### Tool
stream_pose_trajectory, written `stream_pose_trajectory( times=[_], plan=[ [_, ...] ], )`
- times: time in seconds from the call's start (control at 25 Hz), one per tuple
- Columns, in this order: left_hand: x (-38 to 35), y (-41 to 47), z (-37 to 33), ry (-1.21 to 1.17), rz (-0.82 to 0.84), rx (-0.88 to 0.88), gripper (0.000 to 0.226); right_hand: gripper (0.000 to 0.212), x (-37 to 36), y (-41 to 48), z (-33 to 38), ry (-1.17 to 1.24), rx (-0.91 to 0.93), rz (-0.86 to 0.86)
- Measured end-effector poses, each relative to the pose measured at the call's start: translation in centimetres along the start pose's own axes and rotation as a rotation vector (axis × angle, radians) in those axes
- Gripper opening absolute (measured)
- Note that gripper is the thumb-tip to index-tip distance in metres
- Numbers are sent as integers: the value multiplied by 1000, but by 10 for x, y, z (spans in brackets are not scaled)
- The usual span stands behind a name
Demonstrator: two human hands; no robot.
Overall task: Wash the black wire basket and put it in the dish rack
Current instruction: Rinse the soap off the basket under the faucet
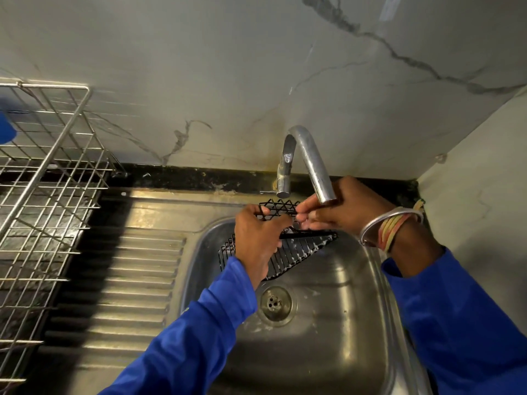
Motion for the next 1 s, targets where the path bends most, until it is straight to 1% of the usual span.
stream_pose_trajectory(
  times=[0.04, 0.12, 0.24, 0.36, 0.4, 0.52, 0.56, 0.64, 0.68, 0.72, 0.76, 0.8, 0.88, 0.92, 1.0],
  plan=[
    [1, 0, 0, -14, -10, 4, 31, 15, 0, 1, -1, -26, -7, 28],
    [2, 2, 1, -40, -32, -5, 32, 13, 0, 2, -3, -73, -27, 28],
    [4, 4, 0, -40, -55, -4, 33, 12, 0, 3, 1, -39, -18, 7],
    [3, 1, 1, -88, -20, 22, 24, 14, -2, 6, -1, -31, 28, -47],
    [3, 0, 1, -111, -11, 31, 20, 14, -6, 7, -2, -86, 40, -57],
    [2, -1, -2, -150, 1, 23, 20, 22, -21, 9, -13, -419, 63, -56],
    [3, -1, -4, -152, 2, 16, 21, 23, -23, 9, -17, -463, 128, -69],
    [6, 0, -8, -147, -5, 9, 30, 19, -20, 8, -31, -454, 360, -173],
    [8, 0, -11, -143, -9, 6, 36, 19, -16, 7, -43, -472, 442, -238],
    [10, 1, -13, -141, -13, 2, 41, 21, -10, 7, -55, -495, 469, -303],
    [12, 2, -14, -137, -11, -3, 45, 25, -7, 5, -64, -507, 443, -362],
    [14, 3, -16, -125, -7, -10, 48, 25, -6, 4, -71, -484, 429, -421],
    [16, 5, -18, -107, -9, -20, 48, 18, -10, 4, -72, -361, 452, -514],
    [17, 7, -17, -121, -14, -17, 46, 18, -11, 6, -67, -267, 423, -518],
    [17, 9, -14, -149, -13, 7, 41, 25, -13, 13, -59, -120, 310, -433]
  ],
)
Point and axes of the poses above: each hand's wrist, its own y-axis towards the middle knuckle, its own x-axis out of the back of the hand, z = x × y, the point moved 2 cm from there along y, towards the middle knuckle, and after that the axes turned 15 degrees about -y, right-handed, at the moved point
